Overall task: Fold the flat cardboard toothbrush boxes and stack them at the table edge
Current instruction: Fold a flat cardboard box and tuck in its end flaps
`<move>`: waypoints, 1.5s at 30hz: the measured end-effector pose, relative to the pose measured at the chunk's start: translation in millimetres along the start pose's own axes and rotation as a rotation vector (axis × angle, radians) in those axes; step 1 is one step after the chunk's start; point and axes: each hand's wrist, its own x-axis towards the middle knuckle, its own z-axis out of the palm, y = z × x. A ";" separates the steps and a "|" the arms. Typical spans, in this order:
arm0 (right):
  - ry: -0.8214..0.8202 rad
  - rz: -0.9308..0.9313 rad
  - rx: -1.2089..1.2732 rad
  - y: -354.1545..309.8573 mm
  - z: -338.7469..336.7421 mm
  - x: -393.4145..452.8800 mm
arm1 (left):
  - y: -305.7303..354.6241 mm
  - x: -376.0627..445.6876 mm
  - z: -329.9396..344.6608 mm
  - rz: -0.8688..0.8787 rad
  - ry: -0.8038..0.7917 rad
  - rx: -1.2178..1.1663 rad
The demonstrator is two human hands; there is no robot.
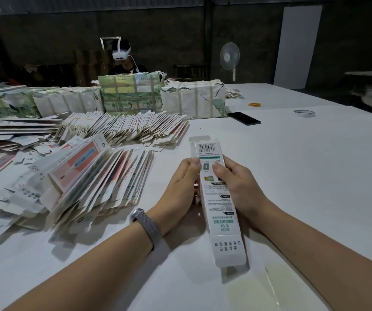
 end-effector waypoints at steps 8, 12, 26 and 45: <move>-0.007 0.008 0.058 -3.7 0.3 -4.1 | -0.1 -1.2 -5.5 -0.013 -0.053 -0.087; 0.030 -0.007 0.043 -3.3 -0.3 -4.9 | 1.3 -0.5 -7.6 0.000 -0.078 -0.079; 0.162 0.006 0.021 5.9 3.2 -4.4 | 0.3 4.6 -11.5 -0.076 -0.070 -0.147; 0.084 0.004 0.037 5.4 0.3 -2.1 | 13.2 -6.5 -6.7 -0.063 -0.194 0.020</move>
